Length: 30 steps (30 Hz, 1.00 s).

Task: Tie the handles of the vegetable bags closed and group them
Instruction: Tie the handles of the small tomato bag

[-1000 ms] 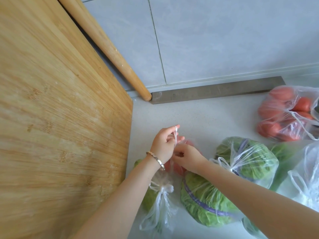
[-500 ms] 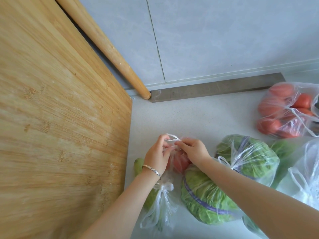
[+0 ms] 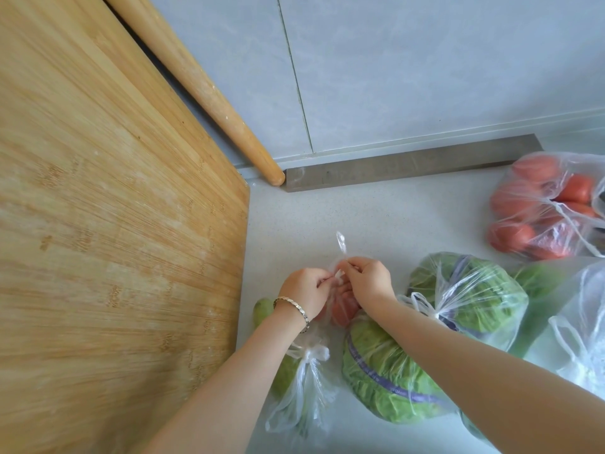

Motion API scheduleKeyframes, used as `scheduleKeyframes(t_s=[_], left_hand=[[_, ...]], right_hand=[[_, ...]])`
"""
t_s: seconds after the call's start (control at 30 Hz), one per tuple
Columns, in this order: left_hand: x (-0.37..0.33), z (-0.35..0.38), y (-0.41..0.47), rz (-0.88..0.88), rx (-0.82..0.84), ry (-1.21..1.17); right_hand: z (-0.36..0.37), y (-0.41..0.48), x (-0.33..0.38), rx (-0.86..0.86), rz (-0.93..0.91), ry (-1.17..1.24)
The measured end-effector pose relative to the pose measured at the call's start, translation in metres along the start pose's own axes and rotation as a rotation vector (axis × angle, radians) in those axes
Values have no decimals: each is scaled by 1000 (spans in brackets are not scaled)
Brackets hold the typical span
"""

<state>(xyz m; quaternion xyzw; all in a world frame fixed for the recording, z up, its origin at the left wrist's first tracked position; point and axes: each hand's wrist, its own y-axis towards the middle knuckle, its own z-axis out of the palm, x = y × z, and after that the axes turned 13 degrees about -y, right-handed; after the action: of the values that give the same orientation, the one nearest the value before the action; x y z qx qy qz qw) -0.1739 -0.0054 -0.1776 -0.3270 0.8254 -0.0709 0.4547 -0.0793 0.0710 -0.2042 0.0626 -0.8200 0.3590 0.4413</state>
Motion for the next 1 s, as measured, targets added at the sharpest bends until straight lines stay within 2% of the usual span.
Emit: scheduleKeyframes(t_s=[0.17,0.27,0.4,0.6,0.73,0.83,1.0], left_hand=[[1,-3,0,-20,-35,-93],[2,-6,1,-54,-53,-160],[2,-8,1,-53,-4,-144],[10,-6,-2,-36,-16,-184],[10,-3,-7,10,-22,-92],[9,-1,-9,42,-46,-116],[13,-1,-11,50,-117,-89]], right_hand=[[-1,-3,1,-45,-84,-158],[-3,-11,2,14,-253,-251],[-4,-17,1,42,-495,-585],[1,-11,7,136,-533,-866],[0,-3,3,177,-598,-1084],[-5,-2,3,190,-594,-993],[-9,-11,6,53,-472,-498]])
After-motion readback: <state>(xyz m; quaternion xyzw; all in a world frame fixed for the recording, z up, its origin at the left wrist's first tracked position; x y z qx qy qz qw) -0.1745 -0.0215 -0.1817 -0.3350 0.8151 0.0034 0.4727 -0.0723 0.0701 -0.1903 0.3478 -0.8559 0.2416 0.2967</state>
